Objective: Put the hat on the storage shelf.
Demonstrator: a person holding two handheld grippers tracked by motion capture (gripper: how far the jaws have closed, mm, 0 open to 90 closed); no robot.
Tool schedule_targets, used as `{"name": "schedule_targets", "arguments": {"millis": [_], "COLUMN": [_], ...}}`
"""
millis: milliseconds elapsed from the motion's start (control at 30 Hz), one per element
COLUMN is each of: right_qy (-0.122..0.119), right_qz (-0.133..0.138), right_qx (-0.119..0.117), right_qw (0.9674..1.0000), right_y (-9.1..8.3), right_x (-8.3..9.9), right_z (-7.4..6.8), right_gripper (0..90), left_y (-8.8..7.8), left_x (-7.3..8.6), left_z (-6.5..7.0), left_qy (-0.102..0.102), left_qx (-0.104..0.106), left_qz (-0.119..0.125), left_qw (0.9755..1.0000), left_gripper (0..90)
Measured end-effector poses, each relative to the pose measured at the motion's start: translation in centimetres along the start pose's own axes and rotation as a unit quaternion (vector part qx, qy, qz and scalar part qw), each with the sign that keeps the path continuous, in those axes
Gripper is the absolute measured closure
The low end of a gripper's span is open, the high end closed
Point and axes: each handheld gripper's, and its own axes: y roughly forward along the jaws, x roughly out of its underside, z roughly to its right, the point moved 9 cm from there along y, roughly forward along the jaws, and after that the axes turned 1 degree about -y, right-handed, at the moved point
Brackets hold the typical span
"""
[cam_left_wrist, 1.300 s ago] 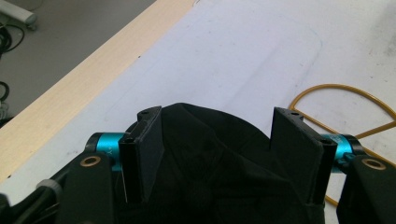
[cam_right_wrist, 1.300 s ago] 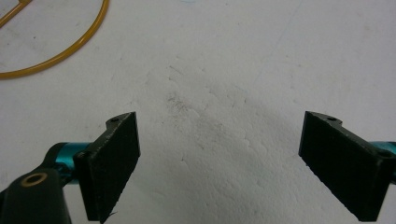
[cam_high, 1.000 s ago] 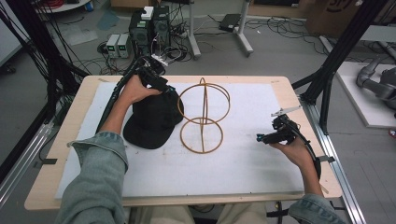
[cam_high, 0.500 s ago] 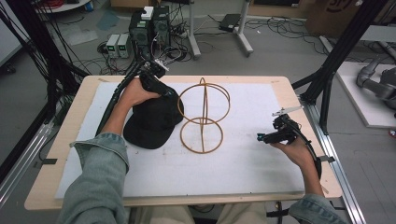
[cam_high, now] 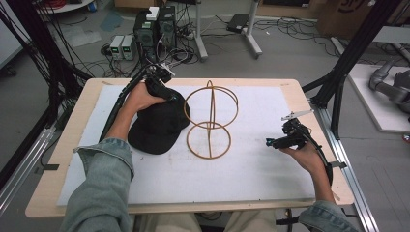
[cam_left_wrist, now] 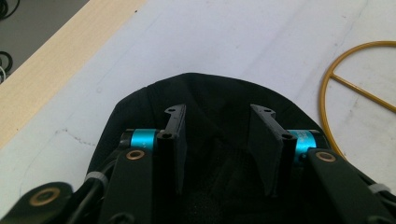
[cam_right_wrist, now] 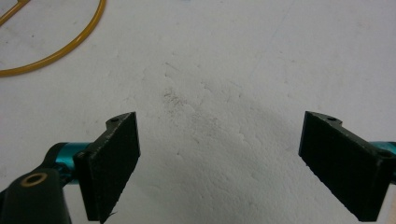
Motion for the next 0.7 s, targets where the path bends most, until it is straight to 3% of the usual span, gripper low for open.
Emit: {"name": "schedule_targets", "arguments": {"millis": [333, 700], "right_qy": [0.0, 0.0], "right_qz": [0.0, -0.001], "right_qx": [-0.002, -0.003], "right_qw": [1.0, 1.0], "right_y": [0.0, 0.1], "right_x": [0.0, 0.0], "right_z": [0.0, -0.1], "right_gripper": [12.2, 12.2], "left_y": [-0.4, -1.2], "left_x": [-0.1, -0.3], "left_z": [0.4, 0.5], "left_qy": [0.001, 0.005], "left_qx": [0.012, 0.013], "left_qz": [0.006, 0.01], "left_qw": [0.9999, 0.9999], "left_gripper": [75.5, 85.0]}}
